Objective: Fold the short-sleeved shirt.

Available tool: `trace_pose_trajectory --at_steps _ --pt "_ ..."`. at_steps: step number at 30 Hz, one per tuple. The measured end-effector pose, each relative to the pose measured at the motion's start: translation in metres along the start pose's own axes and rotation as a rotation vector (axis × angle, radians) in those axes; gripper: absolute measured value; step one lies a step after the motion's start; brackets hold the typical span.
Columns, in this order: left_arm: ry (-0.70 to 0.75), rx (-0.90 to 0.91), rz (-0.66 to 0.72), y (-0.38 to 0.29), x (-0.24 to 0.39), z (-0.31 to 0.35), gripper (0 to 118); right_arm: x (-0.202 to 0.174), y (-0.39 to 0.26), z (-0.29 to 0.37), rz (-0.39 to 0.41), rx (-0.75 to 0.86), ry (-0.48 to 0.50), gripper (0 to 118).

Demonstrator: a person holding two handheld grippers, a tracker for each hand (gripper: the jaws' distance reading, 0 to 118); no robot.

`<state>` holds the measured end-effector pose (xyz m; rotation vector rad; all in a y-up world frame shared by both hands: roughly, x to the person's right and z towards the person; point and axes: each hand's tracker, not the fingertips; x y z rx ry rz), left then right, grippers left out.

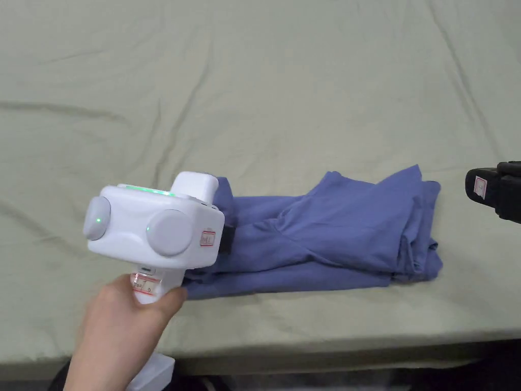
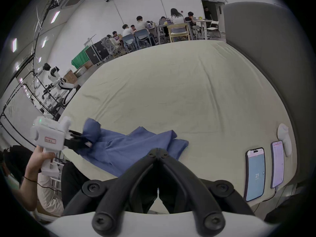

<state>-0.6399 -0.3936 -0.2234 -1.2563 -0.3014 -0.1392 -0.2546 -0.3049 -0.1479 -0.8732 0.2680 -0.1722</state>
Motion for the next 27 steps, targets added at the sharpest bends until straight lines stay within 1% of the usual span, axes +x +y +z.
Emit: trace_pose_trajectory --at_steps 1,2,3,4,5,6,7,8,9,11,12,13,14,15,16,17,19,21,22,23,24,26,27 --pt "-0.088 -0.014 0.074 0.000 -0.008 -0.006 34 0.003 -0.002 0.002 -0.006 0.000 -0.002 2" --pt "-0.206 0.004 0.181 -0.004 -0.020 -0.009 65 0.005 -0.003 0.003 -0.012 0.000 -0.001 2" --pt "-0.313 -0.005 0.286 -0.008 -0.033 -0.010 86 0.007 -0.005 0.003 -0.018 -0.001 0.000 2" --pt "-0.441 -0.010 0.402 -0.014 -0.047 -0.007 88 0.009 -0.006 0.003 -0.025 -0.001 0.001 2" --pt "-0.537 0.017 0.490 -0.017 -0.059 0.004 88 0.010 -0.007 0.004 -0.033 -0.001 0.004 2" --pt "-0.558 0.049 0.543 -0.022 -0.067 0.017 88 0.012 -0.008 0.004 -0.040 0.001 0.006 2" --pt "-0.535 0.102 0.547 -0.026 -0.078 0.033 88 0.013 -0.008 0.004 -0.049 0.003 0.009 2" --pt "-0.454 0.158 0.516 -0.027 -0.083 0.054 88 0.014 -0.009 0.003 -0.057 0.004 0.018 2" --pt "-0.337 0.193 0.460 -0.024 -0.079 0.074 88 0.014 -0.009 0.003 -0.062 0.005 0.021 2" --pt "-0.020 0.235 0.317 -0.019 -0.074 0.096 88 0.013 -0.009 0.002 -0.059 0.004 0.019 2" --pt "0.110 0.221 0.247 -0.017 -0.066 0.094 85 0.012 -0.009 0.002 -0.055 0.001 0.017 2" --pt "0.207 0.192 0.154 -0.009 -0.055 0.085 44 0.011 -0.010 0.002 -0.051 -0.002 0.014 2" --pt "0.218 0.170 0.129 -0.004 -0.045 0.066 0 0.010 -0.011 0.002 -0.046 -0.005 0.012 2" --pt "0.165 0.170 0.153 -0.002 -0.038 0.056 0 0.010 -0.011 0.002 -0.045 -0.007 0.010 2" --pt "0.079 0.106 0.123 0.003 -0.022 0.037 0 0.009 -0.012 0.002 -0.044 -0.011 0.007 2" --pt "0.046 0.044 0.070 0.005 -0.007 0.016 0 0.010 -0.013 0.002 -0.045 -0.015 0.002 2" --pt "0.060 0.035 -0.031 0.005 0.033 -0.011 0 0.011 -0.014 0.003 -0.042 -0.024 -0.015 2" --pt "0.082 -0.027 -0.084 0.011 0.065 -0.040 0 0.013 -0.016 0.004 -0.045 -0.036 -0.030 2" --pt "0.098 -0.026 -0.094 0.012 0.078 -0.041 0 0.014 -0.016 0.004 -0.045 -0.040 -0.032 2" --pt "0.168 0.013 -0.152 0.014 0.091 -0.033 0 0.014 -0.017 0.005 -0.045 -0.042 -0.035 2" --pt "0.168 0.021 -0.176 0.018 0.097 -0.026 0 0.014 -0.017 0.006 -0.043 -0.042 -0.037 2" --pt "-0.082 0.068 -0.117 0.027 0.106 -0.008 0 0.016 -0.018 0.005 -0.050 -0.044 -0.027 2" --pt "-0.146 0.070 -0.108 0.028 0.112 -0.003 0 0.018 -0.018 0.004 -0.054 -0.046 -0.021 2"
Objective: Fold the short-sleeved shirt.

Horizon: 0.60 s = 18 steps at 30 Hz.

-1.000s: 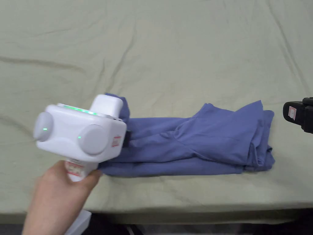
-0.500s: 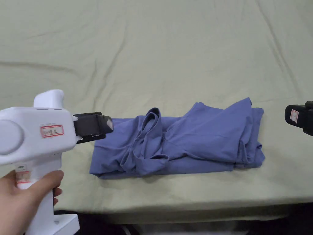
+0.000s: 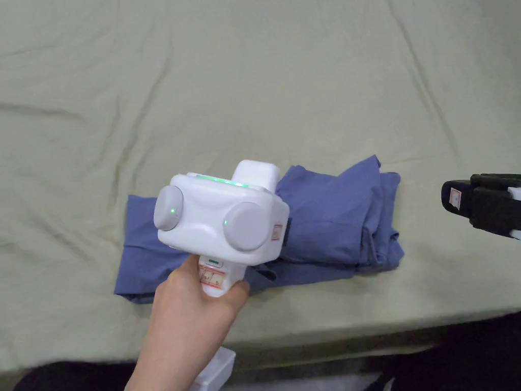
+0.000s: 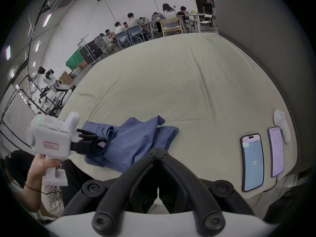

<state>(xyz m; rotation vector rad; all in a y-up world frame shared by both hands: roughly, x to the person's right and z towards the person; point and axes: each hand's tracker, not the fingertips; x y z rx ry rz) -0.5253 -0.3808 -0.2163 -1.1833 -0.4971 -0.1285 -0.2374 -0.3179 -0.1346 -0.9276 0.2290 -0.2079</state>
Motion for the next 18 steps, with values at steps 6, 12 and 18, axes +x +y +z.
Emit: trace_pose_trajectory --at_steps 6,12,18 --pt "-0.316 0.083 0.129 0.011 -0.038 0.049 0 -0.001 0.004 0.002 -0.002 0.007 -0.006 2" --pt "-0.512 0.184 0.308 -0.045 -0.186 0.092 103 -0.014 0.008 0.000 0.011 0.003 0.022 2" --pt "-0.400 0.166 0.426 -0.092 -0.272 0.068 118 -0.041 0.007 -0.015 0.058 -0.045 0.041 2"
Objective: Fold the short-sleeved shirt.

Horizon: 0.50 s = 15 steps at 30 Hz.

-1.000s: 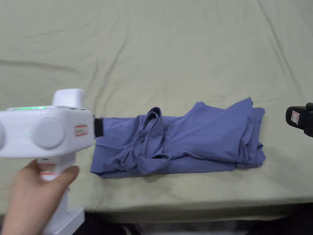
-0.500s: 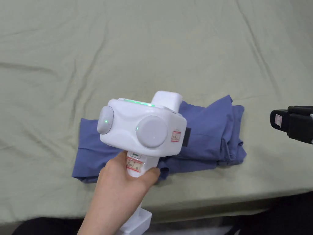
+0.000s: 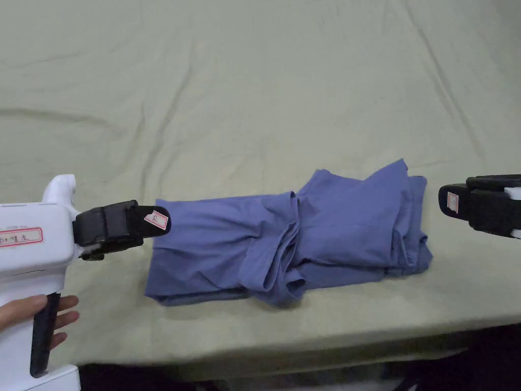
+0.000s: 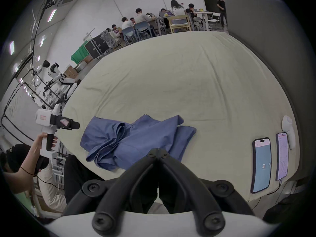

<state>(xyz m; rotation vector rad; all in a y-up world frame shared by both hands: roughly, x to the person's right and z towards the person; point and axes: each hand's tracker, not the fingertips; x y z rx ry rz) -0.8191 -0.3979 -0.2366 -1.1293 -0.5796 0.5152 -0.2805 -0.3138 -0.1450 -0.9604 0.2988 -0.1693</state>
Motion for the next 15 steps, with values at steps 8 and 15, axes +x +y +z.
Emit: trace_pose_trajectory --at_steps 8,15 --pt "0.083 -0.141 -0.069 -0.012 0.034 -0.088 108 -0.019 0.003 -0.003 0.027 -0.008 0.033 2" --pt "0.119 -0.064 -0.025 -0.003 0.025 -0.042 12 -0.013 0.004 -0.001 0.039 0.000 0.037 2"
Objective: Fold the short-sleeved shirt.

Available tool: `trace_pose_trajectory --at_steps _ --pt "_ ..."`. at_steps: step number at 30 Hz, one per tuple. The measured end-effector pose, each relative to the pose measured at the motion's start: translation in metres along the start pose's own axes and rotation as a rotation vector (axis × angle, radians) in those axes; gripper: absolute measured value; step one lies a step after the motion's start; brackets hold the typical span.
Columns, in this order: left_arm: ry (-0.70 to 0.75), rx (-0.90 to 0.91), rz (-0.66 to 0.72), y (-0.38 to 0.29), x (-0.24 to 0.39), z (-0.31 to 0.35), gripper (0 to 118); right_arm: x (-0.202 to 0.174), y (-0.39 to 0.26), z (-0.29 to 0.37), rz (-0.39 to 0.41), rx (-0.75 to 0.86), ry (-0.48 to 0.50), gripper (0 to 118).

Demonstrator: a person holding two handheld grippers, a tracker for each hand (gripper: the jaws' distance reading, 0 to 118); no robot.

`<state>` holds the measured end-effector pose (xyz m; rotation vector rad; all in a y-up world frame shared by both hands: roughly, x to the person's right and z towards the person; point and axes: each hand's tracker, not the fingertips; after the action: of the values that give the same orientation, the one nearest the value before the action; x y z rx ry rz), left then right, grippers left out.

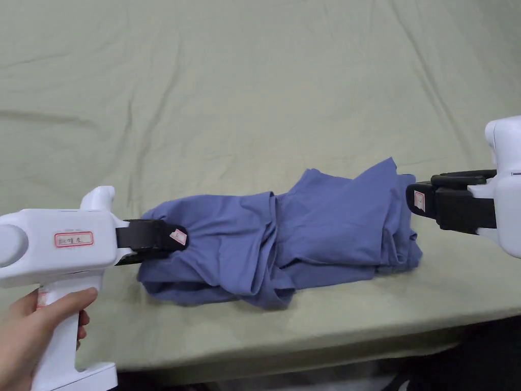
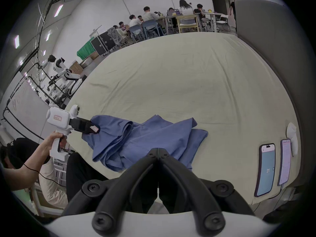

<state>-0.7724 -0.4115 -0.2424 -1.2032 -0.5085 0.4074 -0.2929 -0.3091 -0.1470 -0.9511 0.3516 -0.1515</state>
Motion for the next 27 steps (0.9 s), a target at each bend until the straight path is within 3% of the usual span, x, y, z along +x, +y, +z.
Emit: trace_pose_trajectory --at_steps 3,4,5,7,9,12,19,25,26,27 --pt "-0.015 0.050 0.112 -0.011 -0.013 0.028 12 0.006 -0.001 0.003 -0.005 0.006 0.010 2" --pt "0.011 0.058 0.092 -0.012 -0.012 0.040 12 0.007 -0.001 0.004 -0.004 0.007 0.010 2" --pt "0.074 0.072 0.050 -0.011 -0.006 0.053 12 0.009 -0.001 0.005 -0.004 0.008 0.007 2" --pt "0.240 0.040 0.144 -0.006 -0.002 0.076 12 0.014 0.000 0.007 -0.002 0.012 0.003 2" --pt "0.431 0.127 0.052 -0.002 0.024 0.091 12 0.021 0.000 0.010 -0.010 0.022 0.006 2" --pt "0.678 0.106 -0.082 0.009 0.072 0.087 12 0.030 -0.001 0.011 -0.028 0.036 0.007 2" --pt "0.544 -0.002 -0.344 0.002 0.182 -0.019 12 0.053 -0.010 0.022 -0.073 0.065 -0.002 2" --pt "0.399 -0.138 -0.385 -0.002 0.222 -0.103 13 0.075 -0.024 0.034 -0.122 0.071 -0.028 2" --pt "0.388 -0.130 -0.379 0.000 0.220 -0.106 20 0.077 -0.026 0.035 -0.129 0.069 -0.034 2" --pt "0.352 -0.127 -0.361 0.001 0.215 -0.106 36 0.080 -0.028 0.036 -0.136 0.068 -0.037 2"
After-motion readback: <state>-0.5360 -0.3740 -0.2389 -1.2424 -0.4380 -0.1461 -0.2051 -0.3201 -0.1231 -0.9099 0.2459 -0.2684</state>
